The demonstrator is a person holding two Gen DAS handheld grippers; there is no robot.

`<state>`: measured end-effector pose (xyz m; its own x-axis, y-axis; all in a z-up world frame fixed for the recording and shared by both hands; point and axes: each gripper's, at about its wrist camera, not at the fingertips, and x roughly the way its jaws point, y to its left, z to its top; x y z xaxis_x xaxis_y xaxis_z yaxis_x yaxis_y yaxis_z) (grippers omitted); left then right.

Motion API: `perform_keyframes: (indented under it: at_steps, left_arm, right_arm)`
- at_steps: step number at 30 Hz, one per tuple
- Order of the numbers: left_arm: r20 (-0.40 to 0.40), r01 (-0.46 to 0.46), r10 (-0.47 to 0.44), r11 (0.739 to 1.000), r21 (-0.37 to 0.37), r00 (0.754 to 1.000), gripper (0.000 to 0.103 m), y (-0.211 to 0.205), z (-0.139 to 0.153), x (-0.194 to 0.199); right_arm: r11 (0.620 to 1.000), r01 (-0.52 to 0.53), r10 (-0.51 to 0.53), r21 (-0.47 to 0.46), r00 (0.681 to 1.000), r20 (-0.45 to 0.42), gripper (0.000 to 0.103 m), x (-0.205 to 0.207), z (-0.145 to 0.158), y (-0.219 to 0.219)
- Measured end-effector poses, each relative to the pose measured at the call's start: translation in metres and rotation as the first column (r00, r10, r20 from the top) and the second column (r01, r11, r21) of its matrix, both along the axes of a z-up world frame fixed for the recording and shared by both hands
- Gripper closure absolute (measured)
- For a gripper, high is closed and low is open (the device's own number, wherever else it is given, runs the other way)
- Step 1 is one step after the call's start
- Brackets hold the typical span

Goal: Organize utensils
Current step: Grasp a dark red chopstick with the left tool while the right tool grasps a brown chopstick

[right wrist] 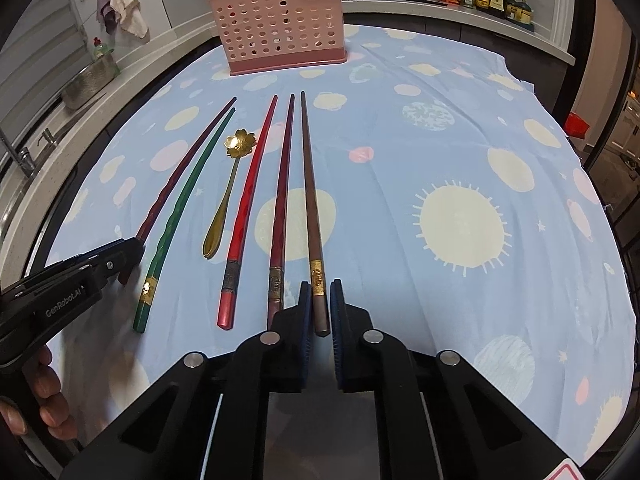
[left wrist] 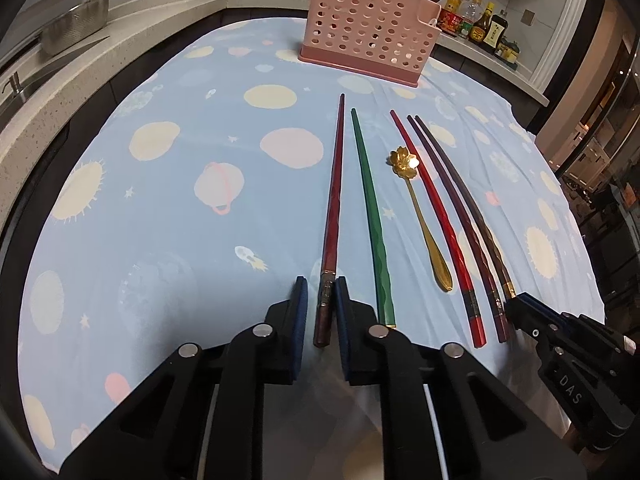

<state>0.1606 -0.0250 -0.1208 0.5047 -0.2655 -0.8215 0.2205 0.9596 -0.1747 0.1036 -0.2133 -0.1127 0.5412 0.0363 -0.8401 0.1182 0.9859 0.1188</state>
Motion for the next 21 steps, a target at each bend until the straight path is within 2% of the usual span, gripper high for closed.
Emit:
perform_keyframes:
  at_steps: [12,21]
  left_arm:
    - [-0.013,0.000,-0.001,0.999,-0.032,1.000,0.096,0.004,0.006,-0.006]
    - [0.034,-0.018,0.020,0.999,-0.042,0.999,0.096,0.012,0.039,-0.012]
  right_arm:
    - [0.999,0.004,-0.005,0.039,1.000,0.029,0.096,-0.010,0.015,-0.001]
    - [0.997,0.022,-0.030,0.076,0.993,0.113,0.096,-0.019,0.050,-0.009]
